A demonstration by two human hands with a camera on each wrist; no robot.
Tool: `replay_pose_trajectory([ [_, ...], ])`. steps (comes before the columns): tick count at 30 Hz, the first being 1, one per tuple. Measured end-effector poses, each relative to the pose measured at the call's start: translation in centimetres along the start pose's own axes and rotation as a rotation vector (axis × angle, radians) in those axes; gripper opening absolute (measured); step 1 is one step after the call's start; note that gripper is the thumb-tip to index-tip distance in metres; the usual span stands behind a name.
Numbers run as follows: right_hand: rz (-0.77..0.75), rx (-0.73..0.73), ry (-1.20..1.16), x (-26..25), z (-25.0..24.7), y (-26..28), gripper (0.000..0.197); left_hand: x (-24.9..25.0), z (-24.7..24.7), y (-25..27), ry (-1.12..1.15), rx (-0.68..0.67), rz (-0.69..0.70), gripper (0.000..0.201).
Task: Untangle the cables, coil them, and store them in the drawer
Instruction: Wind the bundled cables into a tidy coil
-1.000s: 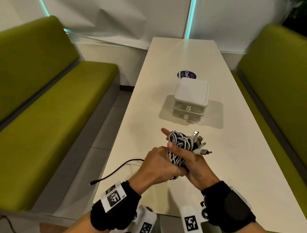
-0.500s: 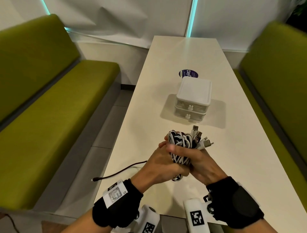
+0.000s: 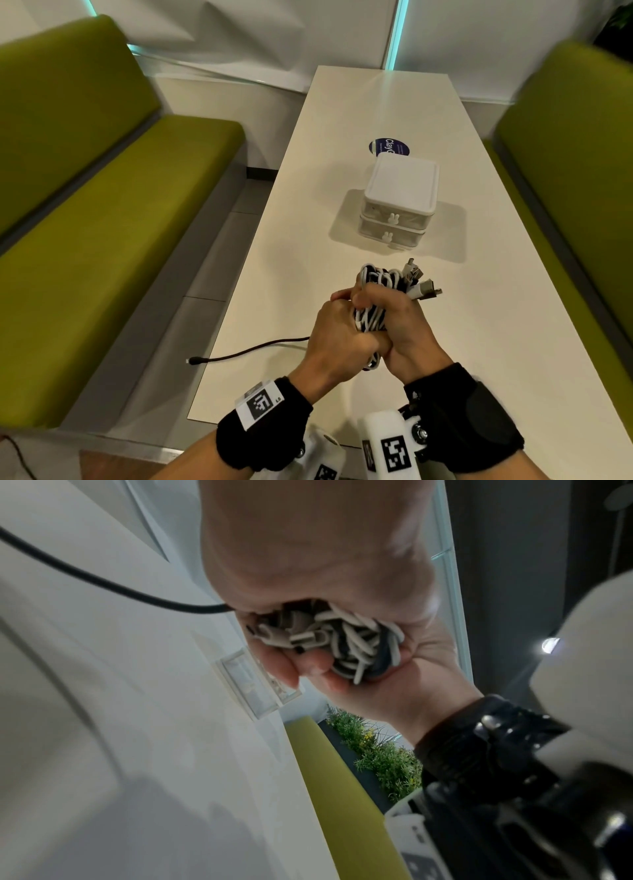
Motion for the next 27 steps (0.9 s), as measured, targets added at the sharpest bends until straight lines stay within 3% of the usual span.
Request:
replay_pose_trajectory([
  [4, 0.0, 0.019, -0.033, -0.3, -0.1, -0.7, 0.009, 0.0, 0.1, -0.6, -0.004, -0.039, -0.034, 0.011],
  [7, 0.026, 0.01, -0.095, -0.1, -0.5, -1.0, 0.004, -0.1, 0.3, -0.9, -0.109, -0.162, -0.128, 0.016],
  [11, -0.05, -0.044, 0.018, -0.4, -0.2, -0.6, 0.011, -0.2, -0.5, 0.0, -0.172, -0.304, -0.212, 0.023],
  [18, -0.013, 0.017, -0.135, 0.7, 0.0, 0.2, 0.008, -1.1, -2.0, 1.0, -0.157, -0.452, -0.286, 0.072],
  [23, 0.001, 0.014, -0.158, 1.0, 0.0, 0.7, 0.004, -0.4, -1.4, 1.7, -0.069, -0.505, -0.346, 0.05],
  [27, -0.014, 0.02, -0.189, 0.9, -0.2, 0.8, 0.018, -0.6, -1.1, 2.8, -0.069, -0.477, -0.417, 0.03],
])
Point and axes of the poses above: each hand's wrist, its own y-axis away from the middle knuckle, its own z-axis out of the palm, x = y × z, the point moved 8 cm from there along -y, towards the middle knuckle, and after that the axes turned 10 degrees about x, right-handed, at the moved point
